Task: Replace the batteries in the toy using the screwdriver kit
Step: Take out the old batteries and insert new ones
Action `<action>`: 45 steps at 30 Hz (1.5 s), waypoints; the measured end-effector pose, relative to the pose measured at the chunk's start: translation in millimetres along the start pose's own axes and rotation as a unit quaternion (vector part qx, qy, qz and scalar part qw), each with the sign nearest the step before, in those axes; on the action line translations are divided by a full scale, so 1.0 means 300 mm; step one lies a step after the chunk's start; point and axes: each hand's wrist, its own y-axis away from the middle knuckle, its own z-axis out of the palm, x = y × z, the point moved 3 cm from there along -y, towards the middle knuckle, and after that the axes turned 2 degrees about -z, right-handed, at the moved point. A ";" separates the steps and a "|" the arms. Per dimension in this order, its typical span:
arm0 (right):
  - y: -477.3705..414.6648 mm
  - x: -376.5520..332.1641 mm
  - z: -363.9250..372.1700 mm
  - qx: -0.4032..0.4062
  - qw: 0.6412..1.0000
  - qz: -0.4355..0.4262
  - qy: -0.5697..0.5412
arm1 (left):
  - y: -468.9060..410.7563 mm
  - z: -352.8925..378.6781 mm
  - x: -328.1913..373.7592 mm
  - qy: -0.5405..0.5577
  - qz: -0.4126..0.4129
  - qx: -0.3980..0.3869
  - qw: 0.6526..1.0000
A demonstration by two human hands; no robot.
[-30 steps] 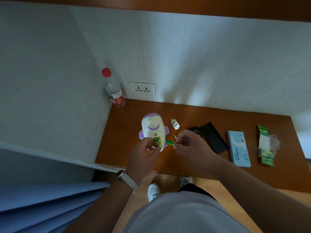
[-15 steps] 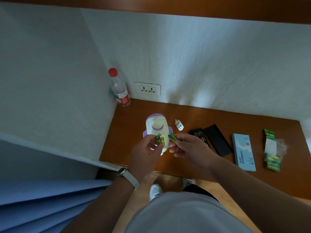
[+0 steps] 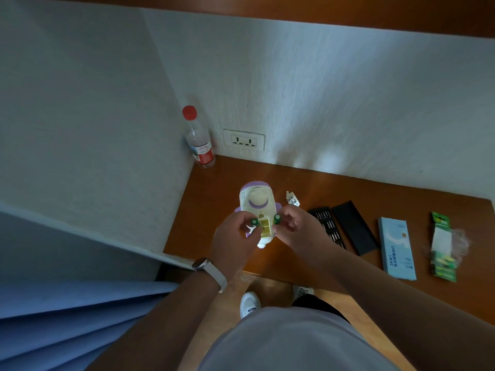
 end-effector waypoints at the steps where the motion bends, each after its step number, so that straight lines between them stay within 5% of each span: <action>1: -0.005 -0.001 0.007 -0.002 1.000 -0.006 0.002 | -0.006 0.007 -0.007 -0.007 0.007 0.001 1.000; 19: -0.051 -0.010 0.080 0.019 0.978 -0.136 0.158 | -0.044 0.059 -0.073 -0.150 0.097 0.005 0.984; 35: -0.014 -0.013 0.064 0.029 0.975 -0.094 0.201 | -0.042 0.019 -0.064 -0.109 0.145 0.017 0.983; 40: 0.054 -0.006 0.010 0.061 0.971 -0.103 0.207 | -0.050 0.013 -0.028 -0.152 0.230 0.027 0.961; 45: 0.080 0.021 -0.015 0.075 0.973 -0.082 0.203 | -0.052 0.021 -0.024 -0.201 0.212 0.000 0.956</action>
